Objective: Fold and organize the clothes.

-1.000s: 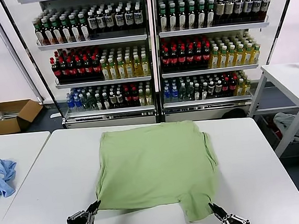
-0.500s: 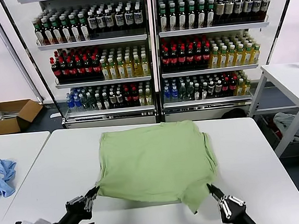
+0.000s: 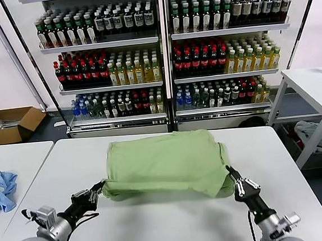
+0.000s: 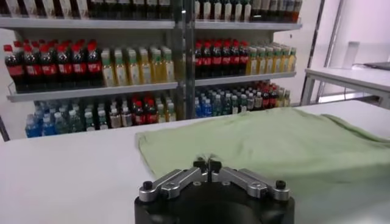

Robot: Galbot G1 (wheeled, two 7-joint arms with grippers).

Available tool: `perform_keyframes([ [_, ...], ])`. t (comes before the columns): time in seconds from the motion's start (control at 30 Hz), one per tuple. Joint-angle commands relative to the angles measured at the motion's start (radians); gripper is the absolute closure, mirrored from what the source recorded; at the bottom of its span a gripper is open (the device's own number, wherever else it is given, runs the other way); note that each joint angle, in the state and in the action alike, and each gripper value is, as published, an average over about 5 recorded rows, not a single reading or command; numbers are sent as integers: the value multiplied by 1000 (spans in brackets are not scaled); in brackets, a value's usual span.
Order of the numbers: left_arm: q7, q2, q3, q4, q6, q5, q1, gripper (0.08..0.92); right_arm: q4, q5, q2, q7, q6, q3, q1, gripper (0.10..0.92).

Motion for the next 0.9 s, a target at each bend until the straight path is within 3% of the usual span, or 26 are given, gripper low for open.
perform_keyframes([
  [0.03, 9, 8, 67, 182, -3, 30, -162, 913, -127, -105, -4, 64, -27, -80, 181, 915],
  [0.17, 2, -9, 77, 218, -15, 55, -178, 889, -159, -133, 10, 95, -69, -128, 258, 868],
  [0.37, -2, -11, 60, 205, -20, 72, -168, 729, -151, -156, 8, 130, -138, -154, 292, 704],
  [0.57, -18, -1, 30, 131, -21, 72, -112, 556, 24, -189, -24, 294, -322, -128, 216, 531],
  [0.9, -124, -23, 72, 40, -20, 69, 15, 271, 279, -104, -86, 327, -500, -8, -93, 240],
])
